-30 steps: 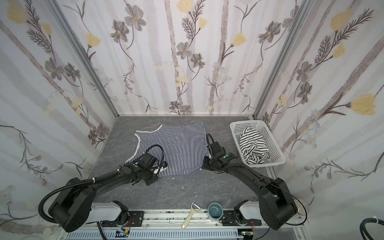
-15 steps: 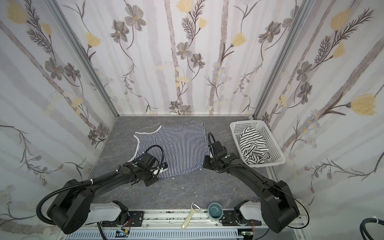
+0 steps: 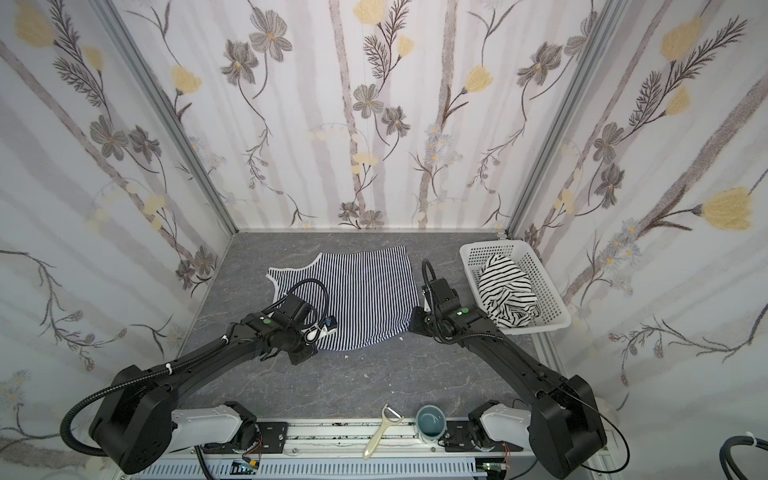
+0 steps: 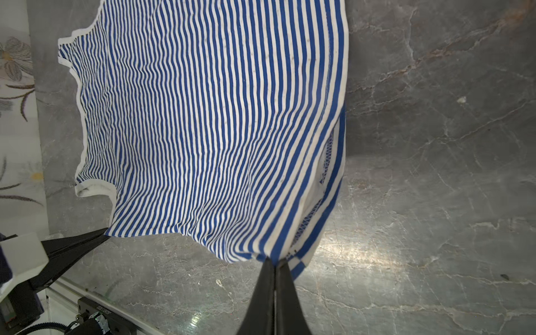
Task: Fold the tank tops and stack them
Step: 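Lift the hem with both grippers and fold it toward the far edge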
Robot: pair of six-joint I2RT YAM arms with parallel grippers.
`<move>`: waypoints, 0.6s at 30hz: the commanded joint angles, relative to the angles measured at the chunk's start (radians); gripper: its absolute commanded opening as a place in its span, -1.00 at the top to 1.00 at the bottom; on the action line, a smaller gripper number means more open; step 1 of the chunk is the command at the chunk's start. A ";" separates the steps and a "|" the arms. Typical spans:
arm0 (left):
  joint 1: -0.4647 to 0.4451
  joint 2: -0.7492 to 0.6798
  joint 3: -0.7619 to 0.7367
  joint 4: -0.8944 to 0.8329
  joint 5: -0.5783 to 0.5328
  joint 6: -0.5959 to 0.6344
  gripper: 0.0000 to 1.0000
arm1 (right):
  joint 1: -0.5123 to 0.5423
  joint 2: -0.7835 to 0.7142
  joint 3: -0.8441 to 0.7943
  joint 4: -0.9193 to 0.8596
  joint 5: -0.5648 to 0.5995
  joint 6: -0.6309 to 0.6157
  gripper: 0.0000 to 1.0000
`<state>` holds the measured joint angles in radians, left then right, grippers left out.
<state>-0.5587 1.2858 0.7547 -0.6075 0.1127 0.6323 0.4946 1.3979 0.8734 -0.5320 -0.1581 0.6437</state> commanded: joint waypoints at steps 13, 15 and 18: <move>0.107 0.203 0.224 -0.008 -0.023 0.145 0.92 | -0.092 0.239 0.222 -0.043 -0.021 -0.148 1.00; 0.120 0.235 0.266 -0.004 -0.017 0.147 0.92 | -0.105 0.278 0.253 -0.046 -0.029 -0.164 1.00; 0.135 0.283 0.318 0.003 -0.012 0.148 0.91 | -0.125 0.328 0.298 -0.054 -0.029 -0.186 1.00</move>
<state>-0.4335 1.5402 1.0348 -0.6075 0.0868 0.7559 0.3820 1.6962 1.1381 -0.5873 -0.1776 0.4999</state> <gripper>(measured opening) 0.051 0.048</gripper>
